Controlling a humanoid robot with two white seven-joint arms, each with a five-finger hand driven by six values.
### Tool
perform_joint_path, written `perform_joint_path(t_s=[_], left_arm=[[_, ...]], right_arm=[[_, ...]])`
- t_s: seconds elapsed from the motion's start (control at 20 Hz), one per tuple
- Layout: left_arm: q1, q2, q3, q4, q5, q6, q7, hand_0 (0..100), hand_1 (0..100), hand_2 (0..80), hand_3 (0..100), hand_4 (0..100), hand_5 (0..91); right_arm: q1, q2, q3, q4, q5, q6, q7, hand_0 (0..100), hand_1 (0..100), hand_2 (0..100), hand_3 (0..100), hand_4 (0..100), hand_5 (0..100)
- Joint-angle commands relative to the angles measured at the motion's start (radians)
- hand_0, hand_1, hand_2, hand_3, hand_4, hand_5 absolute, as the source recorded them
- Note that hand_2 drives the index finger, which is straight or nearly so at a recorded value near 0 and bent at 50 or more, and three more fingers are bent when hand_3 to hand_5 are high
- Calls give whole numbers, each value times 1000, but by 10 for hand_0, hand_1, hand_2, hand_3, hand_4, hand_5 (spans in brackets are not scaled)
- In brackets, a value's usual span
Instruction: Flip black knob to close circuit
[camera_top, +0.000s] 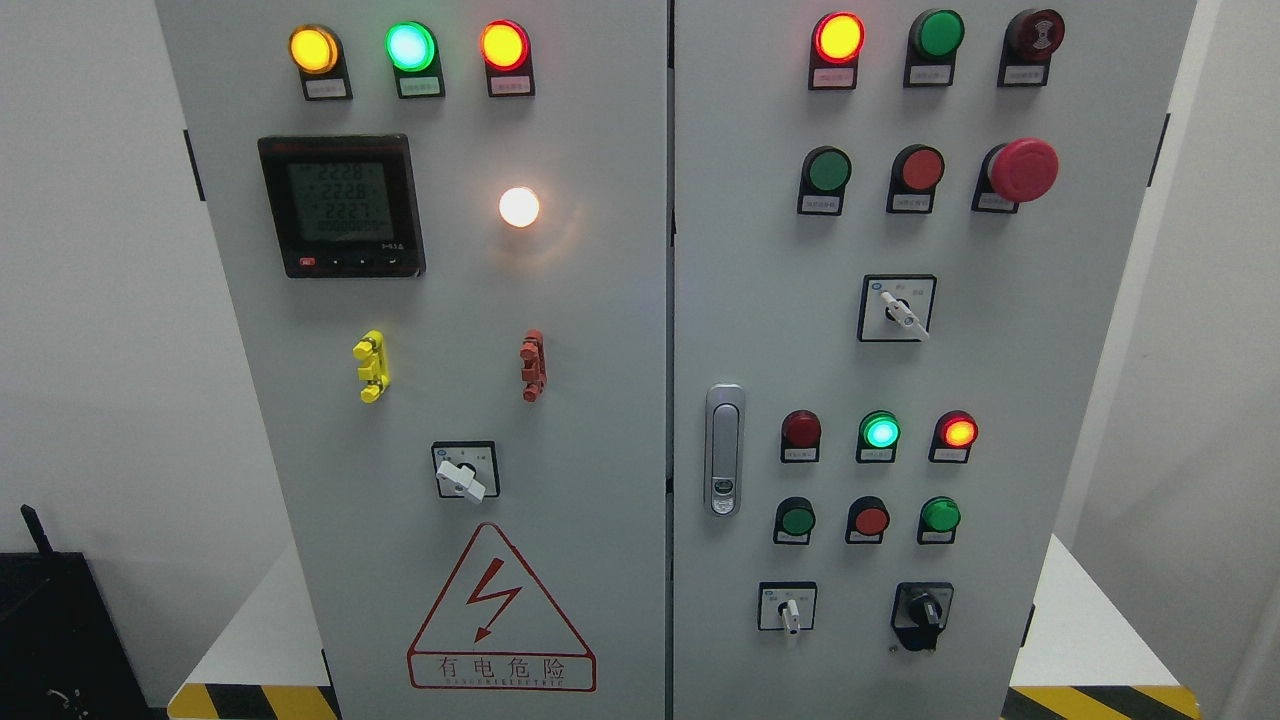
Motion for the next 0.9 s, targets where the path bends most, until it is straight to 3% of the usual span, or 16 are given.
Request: perform_joint_path(t_s=[0.0,0.5,0.85], left_arm=[[-1,0,0,1,0,1,1,120,556,0,0,0,0],[1,0,0,1,0,1,1,120,556,0,0,0,0],[1,0,0,1,0,1,1,120,556,0,0,0,0]], right_arm=[[131,25,-137,-138,-377,-7,51,0,0,0,0,0,0],[193,29,-124,-136,-382,-11,174,0,0,0,0,0,0],[193,35,-119,-127,-387,-10,175,0,0,0,0,0,0]])
